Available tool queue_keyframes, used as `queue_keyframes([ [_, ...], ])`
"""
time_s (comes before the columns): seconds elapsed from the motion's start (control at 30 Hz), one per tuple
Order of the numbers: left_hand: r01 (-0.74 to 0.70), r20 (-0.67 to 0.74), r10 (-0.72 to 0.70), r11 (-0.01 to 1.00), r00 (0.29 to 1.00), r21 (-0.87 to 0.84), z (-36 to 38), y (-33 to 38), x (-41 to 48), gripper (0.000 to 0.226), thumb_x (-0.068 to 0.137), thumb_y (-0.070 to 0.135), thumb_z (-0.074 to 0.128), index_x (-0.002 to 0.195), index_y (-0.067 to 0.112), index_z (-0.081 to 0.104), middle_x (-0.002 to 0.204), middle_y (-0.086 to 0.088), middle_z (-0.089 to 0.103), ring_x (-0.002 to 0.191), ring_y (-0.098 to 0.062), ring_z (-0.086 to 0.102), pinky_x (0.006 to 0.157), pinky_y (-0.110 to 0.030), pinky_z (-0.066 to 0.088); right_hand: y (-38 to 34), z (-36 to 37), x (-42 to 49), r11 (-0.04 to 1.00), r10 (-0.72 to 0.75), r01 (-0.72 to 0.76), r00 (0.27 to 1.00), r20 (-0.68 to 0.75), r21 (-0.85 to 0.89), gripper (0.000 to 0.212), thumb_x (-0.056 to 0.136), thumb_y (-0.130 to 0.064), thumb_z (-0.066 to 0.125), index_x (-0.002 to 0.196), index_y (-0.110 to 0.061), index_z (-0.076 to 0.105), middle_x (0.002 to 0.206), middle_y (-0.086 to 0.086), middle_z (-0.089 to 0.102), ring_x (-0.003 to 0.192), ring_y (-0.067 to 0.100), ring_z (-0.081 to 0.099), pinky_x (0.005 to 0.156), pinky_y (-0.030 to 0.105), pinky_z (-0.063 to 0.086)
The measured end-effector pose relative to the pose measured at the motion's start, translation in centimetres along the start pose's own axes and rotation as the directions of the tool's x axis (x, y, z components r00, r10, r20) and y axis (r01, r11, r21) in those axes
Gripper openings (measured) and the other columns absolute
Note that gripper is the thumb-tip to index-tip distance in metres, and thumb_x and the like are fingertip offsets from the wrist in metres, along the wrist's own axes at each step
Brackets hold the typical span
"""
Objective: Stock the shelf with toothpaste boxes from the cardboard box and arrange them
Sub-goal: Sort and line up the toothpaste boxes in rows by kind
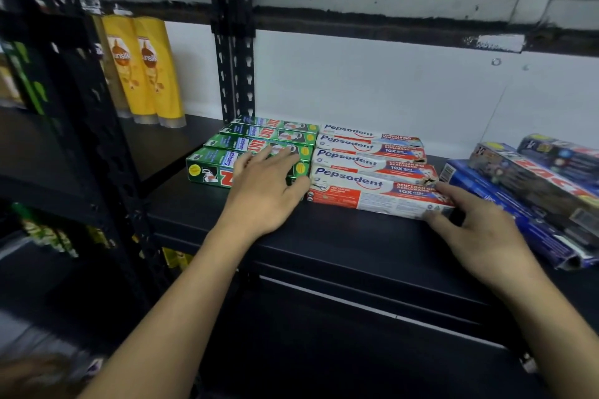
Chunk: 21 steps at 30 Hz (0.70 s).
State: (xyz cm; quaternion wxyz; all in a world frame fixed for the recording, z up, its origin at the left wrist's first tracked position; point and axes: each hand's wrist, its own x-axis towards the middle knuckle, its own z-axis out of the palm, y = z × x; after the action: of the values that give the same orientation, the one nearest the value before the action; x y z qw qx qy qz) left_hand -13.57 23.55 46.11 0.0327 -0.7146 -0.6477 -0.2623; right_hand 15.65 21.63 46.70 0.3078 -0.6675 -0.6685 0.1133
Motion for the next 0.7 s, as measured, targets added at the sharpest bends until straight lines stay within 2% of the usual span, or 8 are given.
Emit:
queue_keyframes([
  [0.1, -0.001, -0.002, 0.001, 1.0, 1.0, 0.002, 0.03, -0.01, 0.0, 0.069, 0.087, 0.057, 0.023, 0.149, 0.031, 0.04, 0.159, 0.01, 0.031, 0.149, -0.012, 0.016, 0.12, -0.039, 0.003, 0.03, 0.01, -0.04, 1.0, 0.0, 0.0, 1.0, 0.009, -0.006, 0.057, 0.089, -0.041, 0.064, 0.143, -0.036, 0.047, 0.109, 0.003, 0.066, 0.098, 0.023, 0.056, 0.082, 0.031, 0.042],
  [0.2, -0.006, -0.01, 0.006, 0.999, 1.0, -0.041, -0.11, 0.07, -0.09, 0.067, 0.086, 0.055, 0.024, 0.147, 0.036, 0.041, 0.158, 0.011, 0.031, 0.149, -0.012, 0.016, 0.12, -0.039, 0.002, -0.27, -0.12, -0.28, 0.998, 0.005, -0.004, 1.0, -0.016, 0.055, 0.06, 0.087, -0.037, 0.069, 0.142, -0.032, 0.047, 0.127, -0.005, 0.064, 0.114, 0.021, 0.058, 0.097, 0.034, 0.044],
  [0.33, -0.062, -0.045, 0.058, 0.995, 0.997, -0.074, -0.18, 0.22, -0.39, 0.071, 0.076, 0.067, 0.028, 0.14, 0.044, 0.048, 0.156, 0.014, 0.036, 0.148, -0.009, 0.019, 0.119, -0.037, 0.002, -0.04, -0.1, -0.07, 0.988, 0.059, -0.051, 0.997, -0.047, 0.146, 0.063, 0.082, -0.031, 0.075, 0.139, -0.021, 0.052, 0.132, -0.006, 0.062, 0.121, 0.014, 0.058, 0.106, 0.035, 0.042],
  [0.43, -0.085, -0.033, 0.084, 0.996, 0.996, -0.037, -0.03, 0.09, -0.29, 0.074, 0.072, 0.076, 0.035, 0.138, 0.047, 0.049, 0.155, 0.017, 0.036, 0.147, -0.006, 0.018, 0.118, -0.035, 0.001, 0.01, -0.07, 0.02, 0.988, 0.062, -0.055, 0.997, -0.044, 0.144, 0.054, 0.083, -0.03, 0.075, 0.133, -0.018, 0.058, 0.128, -0.006, 0.065, 0.119, 0.012, 0.059, 0.1, 0.03, 0.042],
  [0.53, -0.09, -0.028, 0.089, 0.996, 0.996, -0.029, 0.08, -0.07, -0.14, 0.078, 0.07, 0.082, 0.032, 0.138, 0.048, 0.049, 0.155, 0.018, 0.035, 0.147, -0.005, 0.018, 0.117, -0.034, 0.001, -0.03, -0.11, -0.02, 0.988, 0.045, -0.038, 0.998, -0.047, 0.15, 0.042, 0.084, -0.028, 0.074, 0.123, -0.018, 0.064, 0.118, -0.007, 0.07, 0.112, 0.013, 0.062, 0.094, 0.03, 0.044],
  [0.7, -0.102, -0.026, 0.101, 0.995, 0.995, -0.012, 0.24, -0.25, -0.1, 0.073, 0.076, 0.079, 0.028, 0.139, 0.047, 0.049, 0.154, 0.016, 0.038, 0.147, -0.008, 0.021, 0.116, -0.035, 0.002, 0.21, -0.12, 0.07, 0.99, 0.037, -0.032, 0.999, -0.028, 0.139, 0.043, 0.085, -0.034, 0.071, 0.125, -0.022, 0.062, 0.116, -0.01, 0.07, 0.112, 0.014, 0.062, 0.102, 0.039, 0.046],
])
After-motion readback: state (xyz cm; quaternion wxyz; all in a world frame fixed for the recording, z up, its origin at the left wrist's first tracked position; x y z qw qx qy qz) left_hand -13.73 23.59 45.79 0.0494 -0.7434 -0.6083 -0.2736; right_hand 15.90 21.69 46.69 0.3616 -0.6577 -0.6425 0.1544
